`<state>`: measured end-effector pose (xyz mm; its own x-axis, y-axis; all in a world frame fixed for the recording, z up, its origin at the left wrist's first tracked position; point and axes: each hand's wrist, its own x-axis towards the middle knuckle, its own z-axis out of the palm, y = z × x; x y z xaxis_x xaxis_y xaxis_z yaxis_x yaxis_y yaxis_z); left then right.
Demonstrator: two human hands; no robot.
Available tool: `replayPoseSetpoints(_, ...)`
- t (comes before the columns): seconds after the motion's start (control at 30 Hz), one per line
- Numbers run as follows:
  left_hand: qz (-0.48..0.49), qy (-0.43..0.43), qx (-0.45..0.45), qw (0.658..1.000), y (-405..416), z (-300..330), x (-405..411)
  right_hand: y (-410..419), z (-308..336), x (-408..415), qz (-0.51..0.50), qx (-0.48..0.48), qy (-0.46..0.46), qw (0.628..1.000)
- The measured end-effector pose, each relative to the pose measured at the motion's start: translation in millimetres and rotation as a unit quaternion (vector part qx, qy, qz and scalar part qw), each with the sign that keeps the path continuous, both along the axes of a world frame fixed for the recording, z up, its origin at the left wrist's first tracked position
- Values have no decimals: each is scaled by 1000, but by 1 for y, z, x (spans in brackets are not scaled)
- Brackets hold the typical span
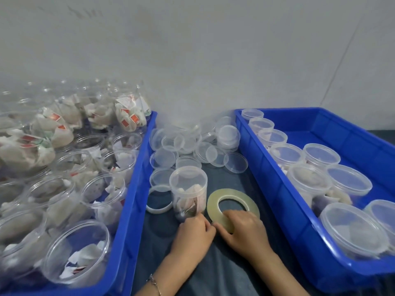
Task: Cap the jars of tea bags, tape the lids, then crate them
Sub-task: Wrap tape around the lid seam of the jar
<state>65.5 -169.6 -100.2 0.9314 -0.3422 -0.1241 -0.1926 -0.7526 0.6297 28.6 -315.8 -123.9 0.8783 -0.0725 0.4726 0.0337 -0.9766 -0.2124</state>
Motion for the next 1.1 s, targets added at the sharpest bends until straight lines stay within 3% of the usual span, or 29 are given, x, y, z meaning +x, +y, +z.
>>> replayPoseSetpoints(0.13, -46, 2, 78, 996, 14, 13, -9, -10, 4, 5, 7, -25, 138, 990)
replayPoseSetpoints(0.3, -11, -122, 131, 984, 27, 26, -14, -29, 12, -10, 42, -75, 206, 975)
replayPoseSetpoints(0.47, 64, -202, 56, 976, 36, 36, -19, -32, 25, -38, 38, -11, 177, 983)
replayPoseSetpoints(0.63, 78, -287, -71, 952, 37, 35, -21, -38, 41, -36, -2, 49, 33, 998)
replayPoseSetpoints(0.8, 137, -253, -104, 952, 35, 34, -5, -34, 52, -12, -67, -24, 62, 996)
replayPoseSetpoints(1.1, 140, -231, -104, 957, 34, 27, 8, -40, 43, 16, -75, -44, 116, 989)
